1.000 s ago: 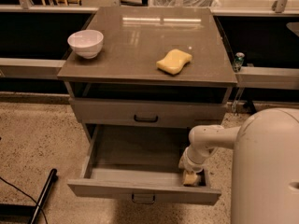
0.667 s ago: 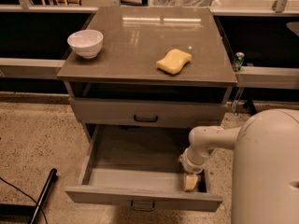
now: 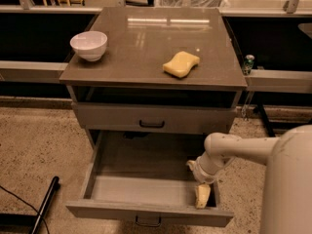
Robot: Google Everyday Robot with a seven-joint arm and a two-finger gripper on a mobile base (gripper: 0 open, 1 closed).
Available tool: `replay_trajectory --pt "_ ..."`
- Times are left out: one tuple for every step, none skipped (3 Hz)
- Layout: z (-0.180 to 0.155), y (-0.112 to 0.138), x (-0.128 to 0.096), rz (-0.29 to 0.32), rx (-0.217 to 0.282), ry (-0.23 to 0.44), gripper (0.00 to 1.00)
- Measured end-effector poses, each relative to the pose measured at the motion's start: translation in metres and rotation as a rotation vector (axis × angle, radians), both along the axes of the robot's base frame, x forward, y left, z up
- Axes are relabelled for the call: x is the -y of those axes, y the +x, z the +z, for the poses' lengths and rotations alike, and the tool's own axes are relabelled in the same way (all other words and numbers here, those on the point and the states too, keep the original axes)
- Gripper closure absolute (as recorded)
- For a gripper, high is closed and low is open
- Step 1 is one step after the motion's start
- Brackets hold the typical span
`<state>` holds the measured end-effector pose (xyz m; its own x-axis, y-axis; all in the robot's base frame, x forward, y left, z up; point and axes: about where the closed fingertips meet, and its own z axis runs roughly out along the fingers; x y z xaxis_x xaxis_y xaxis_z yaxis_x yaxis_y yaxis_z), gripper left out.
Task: Open middle drawer
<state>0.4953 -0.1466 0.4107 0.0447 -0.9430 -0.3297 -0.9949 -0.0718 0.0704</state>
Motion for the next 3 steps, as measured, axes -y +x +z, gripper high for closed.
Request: replay_trajectory --pt "0.016 -0.011 -0.007 0.035 0.024 0.036 0.00" --pt "0.073 -0.044 -0.024 0.081 0.111 0.043 0.00" --pt "0.077 -0.047 -0.023 0.083 0.114 0.036 0.00"
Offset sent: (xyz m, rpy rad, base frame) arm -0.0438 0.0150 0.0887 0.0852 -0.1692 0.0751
